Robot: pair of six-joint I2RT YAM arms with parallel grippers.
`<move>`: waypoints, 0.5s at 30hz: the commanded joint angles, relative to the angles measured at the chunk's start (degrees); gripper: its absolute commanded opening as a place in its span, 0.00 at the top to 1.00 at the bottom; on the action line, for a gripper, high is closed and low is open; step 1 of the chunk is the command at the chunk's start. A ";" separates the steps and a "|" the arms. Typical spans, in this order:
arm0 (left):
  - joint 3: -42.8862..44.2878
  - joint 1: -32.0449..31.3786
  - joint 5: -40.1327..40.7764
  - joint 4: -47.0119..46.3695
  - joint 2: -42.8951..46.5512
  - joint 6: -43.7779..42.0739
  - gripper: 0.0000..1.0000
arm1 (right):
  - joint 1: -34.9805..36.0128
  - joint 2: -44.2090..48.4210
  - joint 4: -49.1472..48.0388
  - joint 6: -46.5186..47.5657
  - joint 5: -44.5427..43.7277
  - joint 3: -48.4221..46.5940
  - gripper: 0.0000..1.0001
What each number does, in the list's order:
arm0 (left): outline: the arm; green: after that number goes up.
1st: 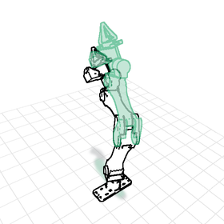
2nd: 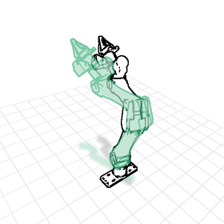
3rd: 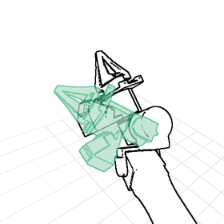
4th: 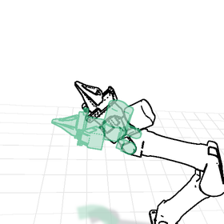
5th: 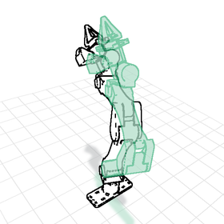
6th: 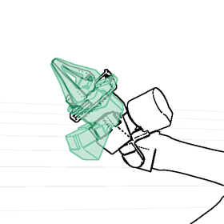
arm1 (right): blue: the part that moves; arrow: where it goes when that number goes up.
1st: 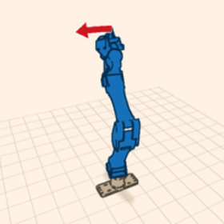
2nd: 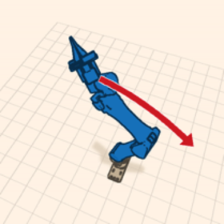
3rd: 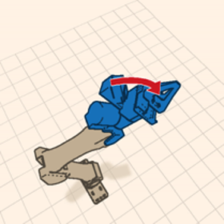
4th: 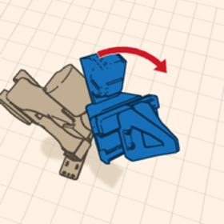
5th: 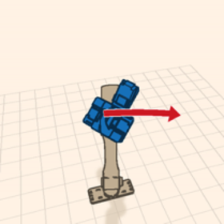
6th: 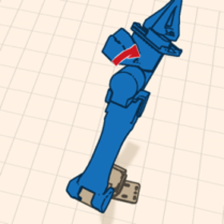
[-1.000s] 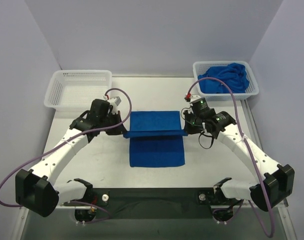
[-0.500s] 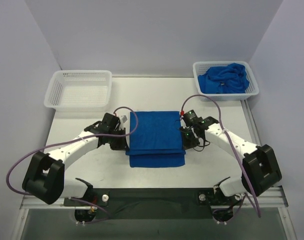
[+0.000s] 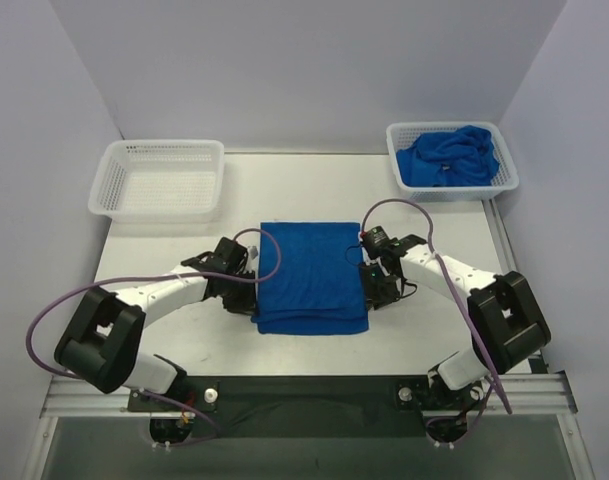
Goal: Fold and stack the towels
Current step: Fold the towel
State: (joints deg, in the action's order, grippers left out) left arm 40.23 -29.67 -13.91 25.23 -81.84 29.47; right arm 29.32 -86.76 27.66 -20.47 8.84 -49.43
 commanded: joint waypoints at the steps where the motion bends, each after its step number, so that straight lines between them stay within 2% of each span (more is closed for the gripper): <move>1: -1.38 0.40 3.19 2.01 2.64 0.23 0.77 | -0.76 1.68 6.26 0.17 -2.69 1.18 0.74; 4: -1.73 0.23 1.88 3.33 6.77 1.37 0.63 | -0.49 4.31 8.81 -0.27 -1.90 1.26 0.69; 5: -1.91 0.14 1.26 3.94 8.96 1.72 0.46 | -0.41 5.19 9.60 -0.45 -1.72 1.27 0.68; 7: -2.26 -0.73 0.47 4.21 11.17 2.77 0.36 | -0.14 8.09 11.54 -0.62 -1.81 1.18 0.68; 8: -2.52 -0.91 -0.32 4.38 13.01 3.13 0.27 | -0.05 9.23 11.71 -0.62 -1.72 1.18 0.67; 11: -2.52 -1.36 -0.51 4.65 15.39 4.01 0.19 | 0.65 12.14 11.54 0.25 -1.46 -0.40 0.62; 15: -0.42 -1.35 2.74 4.91 15.14 3.31 0.14 | 3.02 9.70 9.79 0.69 -2.16 -3.30 0.61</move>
State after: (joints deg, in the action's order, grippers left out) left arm 37.50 -30.83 -13.10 29.23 -66.87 32.49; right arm 30.87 -75.50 35.97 -20.38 7.90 -50.26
